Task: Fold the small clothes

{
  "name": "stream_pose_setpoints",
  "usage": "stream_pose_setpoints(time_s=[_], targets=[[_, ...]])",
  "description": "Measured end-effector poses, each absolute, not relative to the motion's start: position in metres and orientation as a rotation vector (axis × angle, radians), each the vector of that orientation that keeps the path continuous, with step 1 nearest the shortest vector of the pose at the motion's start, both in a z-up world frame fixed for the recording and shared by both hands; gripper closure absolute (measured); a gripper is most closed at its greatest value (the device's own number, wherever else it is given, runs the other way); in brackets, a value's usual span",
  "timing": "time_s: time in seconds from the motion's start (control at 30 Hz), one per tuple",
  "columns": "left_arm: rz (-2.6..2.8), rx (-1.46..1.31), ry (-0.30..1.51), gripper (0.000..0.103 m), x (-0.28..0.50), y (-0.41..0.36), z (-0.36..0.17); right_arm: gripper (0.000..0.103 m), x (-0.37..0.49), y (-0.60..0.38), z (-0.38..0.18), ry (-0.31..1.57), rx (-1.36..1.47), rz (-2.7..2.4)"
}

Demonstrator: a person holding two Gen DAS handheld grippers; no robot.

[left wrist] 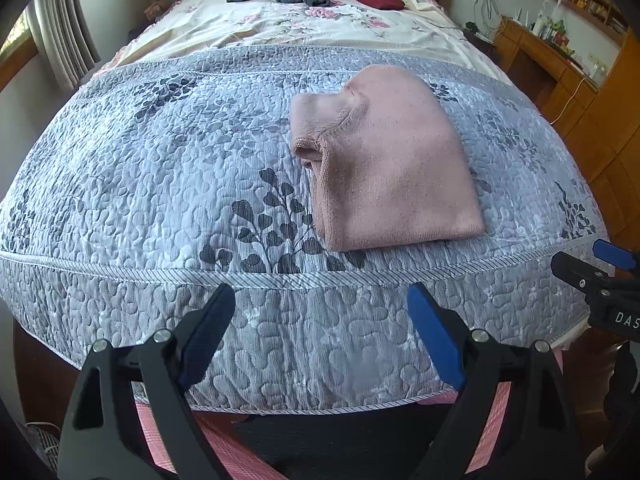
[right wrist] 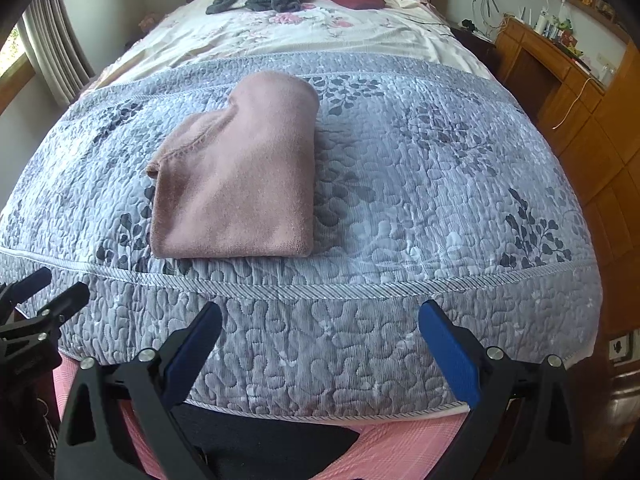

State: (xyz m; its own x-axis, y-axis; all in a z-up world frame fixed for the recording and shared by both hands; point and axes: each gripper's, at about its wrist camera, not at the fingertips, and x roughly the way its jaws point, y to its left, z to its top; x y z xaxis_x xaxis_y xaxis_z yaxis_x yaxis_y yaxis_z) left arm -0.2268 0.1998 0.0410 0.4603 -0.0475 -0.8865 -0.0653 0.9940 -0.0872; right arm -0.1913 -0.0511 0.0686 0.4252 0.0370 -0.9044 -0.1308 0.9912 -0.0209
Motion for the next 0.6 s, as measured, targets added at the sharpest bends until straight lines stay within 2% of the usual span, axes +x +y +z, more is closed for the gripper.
stream_pose_setpoints(time_s=[0.6], targets=[[0.008,-0.114,1.102,0.016,-0.2240,0.2002,0.0383,0.004,-0.1862,-0.0527,0.0637,1.139,-0.081,0.102]])
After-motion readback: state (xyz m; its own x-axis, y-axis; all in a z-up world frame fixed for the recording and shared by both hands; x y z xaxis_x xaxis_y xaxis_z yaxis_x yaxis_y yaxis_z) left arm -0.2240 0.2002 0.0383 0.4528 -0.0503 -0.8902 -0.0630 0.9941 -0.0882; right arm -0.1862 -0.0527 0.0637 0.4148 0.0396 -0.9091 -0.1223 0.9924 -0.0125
